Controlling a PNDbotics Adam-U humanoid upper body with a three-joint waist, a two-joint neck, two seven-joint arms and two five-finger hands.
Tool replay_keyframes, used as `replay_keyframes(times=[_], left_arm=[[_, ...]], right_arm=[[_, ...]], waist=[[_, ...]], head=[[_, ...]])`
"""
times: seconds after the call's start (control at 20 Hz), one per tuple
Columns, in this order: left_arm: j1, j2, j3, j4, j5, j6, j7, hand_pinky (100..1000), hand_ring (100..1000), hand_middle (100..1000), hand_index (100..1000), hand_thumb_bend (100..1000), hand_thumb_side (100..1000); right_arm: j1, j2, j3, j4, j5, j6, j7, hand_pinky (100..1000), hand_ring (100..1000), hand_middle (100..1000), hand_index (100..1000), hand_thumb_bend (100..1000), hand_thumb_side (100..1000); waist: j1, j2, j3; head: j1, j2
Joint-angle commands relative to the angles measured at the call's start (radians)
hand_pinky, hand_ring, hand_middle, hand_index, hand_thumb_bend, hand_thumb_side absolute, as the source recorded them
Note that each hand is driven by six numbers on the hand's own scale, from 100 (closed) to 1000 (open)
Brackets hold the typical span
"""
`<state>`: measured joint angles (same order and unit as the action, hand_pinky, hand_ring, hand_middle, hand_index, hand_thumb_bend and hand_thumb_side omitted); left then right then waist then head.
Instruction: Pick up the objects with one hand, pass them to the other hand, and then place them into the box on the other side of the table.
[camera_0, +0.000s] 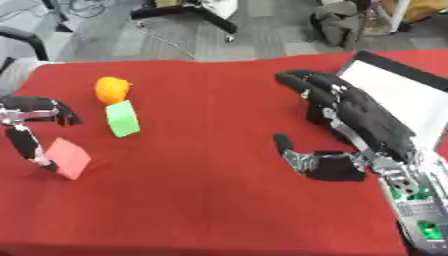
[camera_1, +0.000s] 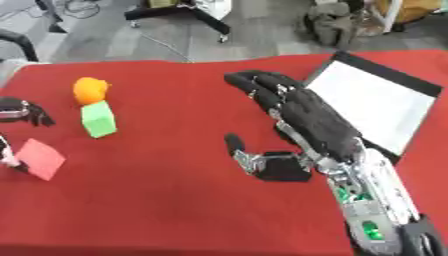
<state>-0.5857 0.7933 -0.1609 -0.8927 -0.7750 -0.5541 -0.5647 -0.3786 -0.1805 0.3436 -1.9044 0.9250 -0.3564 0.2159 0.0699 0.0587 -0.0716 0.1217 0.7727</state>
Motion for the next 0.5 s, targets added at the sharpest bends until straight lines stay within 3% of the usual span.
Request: replay_keyframes(times=[0.05, 0.5], left_arm=[[-0.008, 0.052, 0.007, -0.016, 0.023, -0.217, -0.24, 764, 733, 734, 860, 734, 244], [0.003, 0.069, -0.001, -0.022, 0.024, -0.209, -0.265, 760, 732, 730, 856, 735, 225]], right_arm=[[-0.016, -0.003, -0.004, -0.017, -0.002, -0.002, 0.004, 873, 910, 873, 1000, 128, 515], [-0.015, -0.003, -0.004, -0.017, -0.003, -0.002, 0.006, 872, 910, 873, 1000, 127, 515]], waist=[[0.0, -0.007, 0.0], [0.001, -0.007, -0.001]], head=[[0.0, -0.003], [0.002, -0.003]])
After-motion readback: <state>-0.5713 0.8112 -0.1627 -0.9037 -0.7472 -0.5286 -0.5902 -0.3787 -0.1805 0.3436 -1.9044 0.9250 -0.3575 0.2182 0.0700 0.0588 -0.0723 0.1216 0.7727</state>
